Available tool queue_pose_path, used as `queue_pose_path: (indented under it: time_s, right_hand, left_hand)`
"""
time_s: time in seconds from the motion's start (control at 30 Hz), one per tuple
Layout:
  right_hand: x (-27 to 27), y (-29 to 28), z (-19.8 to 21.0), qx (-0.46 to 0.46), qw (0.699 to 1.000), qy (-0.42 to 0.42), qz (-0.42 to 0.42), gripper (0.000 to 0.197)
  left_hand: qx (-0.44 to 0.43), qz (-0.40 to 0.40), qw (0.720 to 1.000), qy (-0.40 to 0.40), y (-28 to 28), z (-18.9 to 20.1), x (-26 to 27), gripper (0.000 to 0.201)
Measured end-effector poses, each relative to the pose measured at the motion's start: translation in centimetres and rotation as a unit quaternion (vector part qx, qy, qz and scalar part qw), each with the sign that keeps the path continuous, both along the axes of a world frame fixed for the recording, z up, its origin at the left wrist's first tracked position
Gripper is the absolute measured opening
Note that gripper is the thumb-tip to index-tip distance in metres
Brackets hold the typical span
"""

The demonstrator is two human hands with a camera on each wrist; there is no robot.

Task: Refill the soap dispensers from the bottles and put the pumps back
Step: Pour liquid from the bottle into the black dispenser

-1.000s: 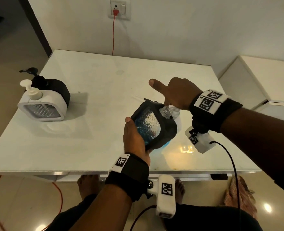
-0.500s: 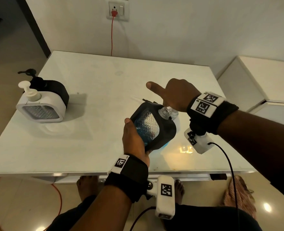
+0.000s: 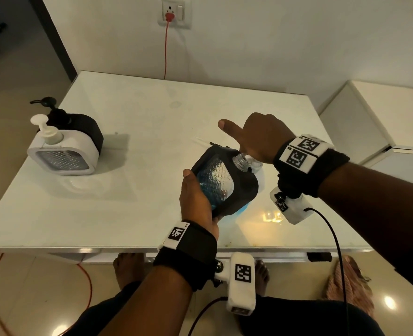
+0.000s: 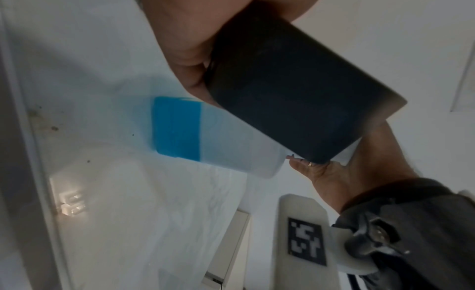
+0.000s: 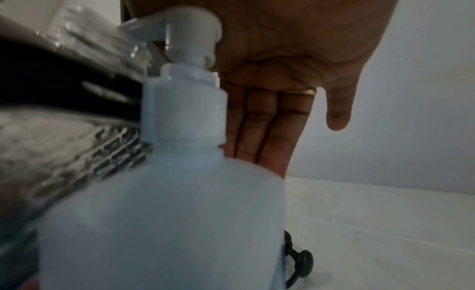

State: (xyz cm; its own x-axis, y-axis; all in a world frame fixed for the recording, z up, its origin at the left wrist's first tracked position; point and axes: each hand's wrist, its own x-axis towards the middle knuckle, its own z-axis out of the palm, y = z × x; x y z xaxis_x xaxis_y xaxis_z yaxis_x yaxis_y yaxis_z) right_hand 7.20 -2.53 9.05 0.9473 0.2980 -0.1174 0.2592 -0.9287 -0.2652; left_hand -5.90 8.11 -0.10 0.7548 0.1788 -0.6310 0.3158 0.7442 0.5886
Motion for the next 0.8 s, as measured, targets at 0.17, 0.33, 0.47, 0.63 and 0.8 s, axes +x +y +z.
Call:
queue_pose_path:
  time_s: [0.17,0.33,0.47,0.63,0.8]
  right_hand:
    - [0.43,-0.05,0.49,0.023,0.998,0.054,0.005,0.103]
    - [0.26,0.11,0.17,-0.021,1.0,0.001,-0.002,0.084]
    - [0.13,0.07,-0.11,-0.022,1.0,-0.02,-0.006,0.085]
    - [0.26,-0.05,0.54,0.008,1.0,0.028,-0.001,0.102]
    - [0.0,0.2,0.2,-0.01,1.0,-0.012,-0.007,0.09]
  left_hand:
    - [-0.002,0.002,1.0,0.014,-0.02,-0.46,0.19,0.059]
    - [0.002,0.007,1.0,0.011,0.01,-0.22,0.18,0.056]
    - [0.0,0.009,1.0,0.012,0.04,-0.1,0.14,0.056]
    - [0.002,0.007,1.0,0.007,-0.06,0.02,-0.08,0.056]
    - [0.001,0.01,1.0,0.013,-0.05,0.11,0.0,0.056]
